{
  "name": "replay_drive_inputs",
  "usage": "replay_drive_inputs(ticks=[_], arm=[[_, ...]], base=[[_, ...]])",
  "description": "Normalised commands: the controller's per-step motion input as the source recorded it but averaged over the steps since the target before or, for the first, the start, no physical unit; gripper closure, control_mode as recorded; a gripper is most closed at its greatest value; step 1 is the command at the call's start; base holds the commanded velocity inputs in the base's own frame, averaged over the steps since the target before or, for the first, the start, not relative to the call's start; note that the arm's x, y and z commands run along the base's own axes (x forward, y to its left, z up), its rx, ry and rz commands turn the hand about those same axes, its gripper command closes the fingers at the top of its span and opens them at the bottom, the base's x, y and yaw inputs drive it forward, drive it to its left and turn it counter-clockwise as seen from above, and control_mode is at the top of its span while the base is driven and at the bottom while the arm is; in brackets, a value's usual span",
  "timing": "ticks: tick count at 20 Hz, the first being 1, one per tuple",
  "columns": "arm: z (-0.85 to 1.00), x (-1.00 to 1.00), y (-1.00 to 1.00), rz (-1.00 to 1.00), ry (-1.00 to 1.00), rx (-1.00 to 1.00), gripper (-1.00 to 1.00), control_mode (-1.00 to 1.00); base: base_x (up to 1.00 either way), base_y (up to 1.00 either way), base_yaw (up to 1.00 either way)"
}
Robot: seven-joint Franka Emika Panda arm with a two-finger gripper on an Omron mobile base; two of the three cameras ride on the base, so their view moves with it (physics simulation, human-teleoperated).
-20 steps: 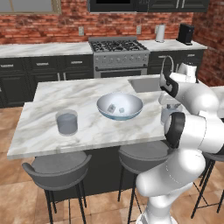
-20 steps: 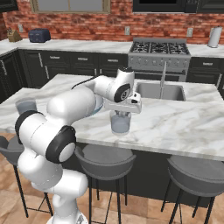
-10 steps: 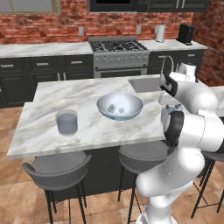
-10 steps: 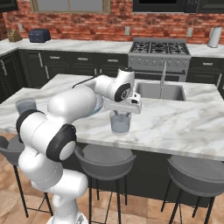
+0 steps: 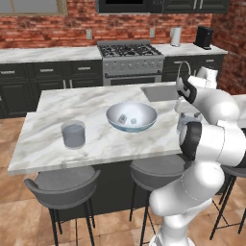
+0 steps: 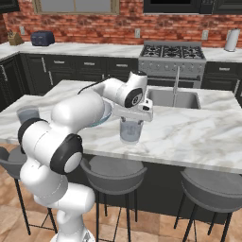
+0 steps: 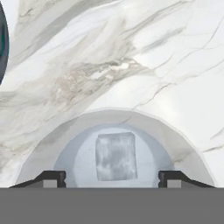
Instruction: There are four ice cubes in the ice bowl. Place two ice cubes in each glass of water.
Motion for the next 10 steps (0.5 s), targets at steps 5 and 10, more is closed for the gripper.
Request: replay_drive_inputs(ticks=[5,10], arm=[[0.31,-0.08,0.25,0.0,0.02,0.04,-1.0,-1.0],[-0.11,0.09,0.09,0.0,0.02,0.0,-1.0,-1.0]], base=[[0.0,0.0,0.0],[0.0,0.0,0.0]])
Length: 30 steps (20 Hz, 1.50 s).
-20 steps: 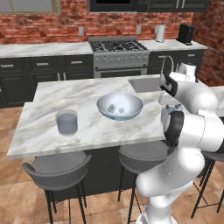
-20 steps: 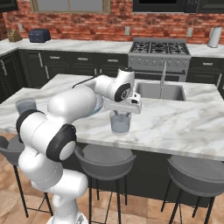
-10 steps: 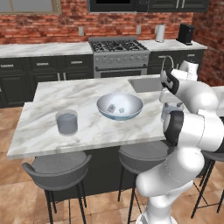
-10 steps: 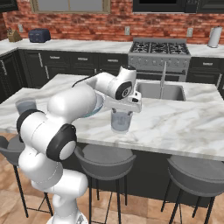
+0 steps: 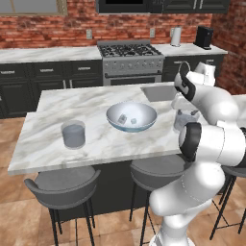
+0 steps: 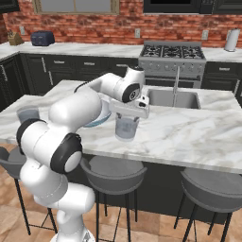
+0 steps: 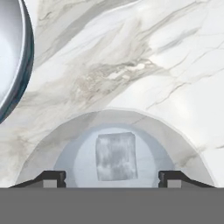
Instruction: There are four ice cubes in the ice bowl. Place two ice cubes in each glass of water.
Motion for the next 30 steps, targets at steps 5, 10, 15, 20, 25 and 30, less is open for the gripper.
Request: replay_drive_inputs(ticks=[5,10,15,20,25,30], arm=[[-0.44,0.35,0.0,0.0,0.0,-0.01,-1.0,-1.0],[-0.29,0.25,0.0,0.0,0.0,-0.01,-1.0,-1.0],[-0.02,0.0,0.11,0.0,0.0,0.0,-1.0,-1.0],[-0.1,0.08,0.07,0.0,0.0,0.0,-1.0,-1.0],[-0.07,0.0,0.05,0.0,0.0,0.0,1.0,-1.0],[-0.07,0.0,0.0,0.0,0.0,0.0,1.0,-1.0]], base=[[0.0,0.0,0.0],[0.0,0.0,0.0],[0.0,0.0,0.0],[0.0,0.0,0.0],[0.0,0.0,0.0],[0.0,0.0,0.0]])
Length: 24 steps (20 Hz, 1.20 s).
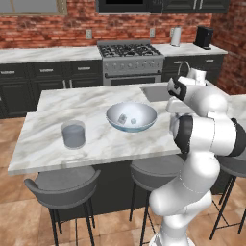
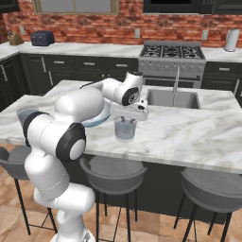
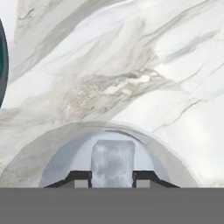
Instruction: There are four ice cubes in the ice bowl. Place two ice cubes in each glass of water.
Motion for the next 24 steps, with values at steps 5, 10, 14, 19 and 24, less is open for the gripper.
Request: replay_drive_inputs(ticks=[5,10,14,19,24], arm=[[0.06,0.0,0.01,0.0,0.0,0.0,1.0,-1.0],[0.35,0.0,0.21,0.0,0.0,0.0,1.0,-1.0],[0.61,-0.38,0.38,0.0,0.0,0.0,1.0,-1.0],[0.22,-0.71,0.8,0.0,0.02,0.0,-1.0,-1.0],[0.25,-0.31,0.6,-0.07,0.04,0.0,-1.0,-1.0]], base=[[0.0,0.0,0.0],[0.0,0.0,0.0],[0.0,0.0,0.0],[0.0,0.0,0.0],[0.0,0.0,0.0]])
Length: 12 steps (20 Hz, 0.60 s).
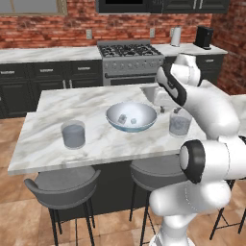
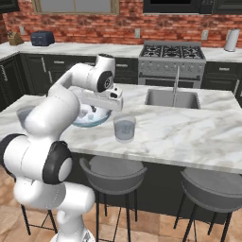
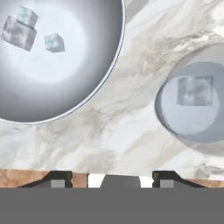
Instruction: There are four ice cubes in the ice bowl. Place two ice cubes in each glass of water.
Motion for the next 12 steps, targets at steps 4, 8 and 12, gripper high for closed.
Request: replay_drive_inputs(ticks=[4,8,12], arm=[[0.14,0.09,0.67,-0.07,0.02,0.0,-1.0,-1.0],[0.02,0.37,0.79,-0.19,0.04,0.0,-1.0,-1.0],[-0.01,0.58,0.79,-0.27,0.08,0.0,-1.0,-1.0]], base=[[0.0,0.0,0.0],[0.0,0.0,0.0],[0.0,0.0,0.0]])
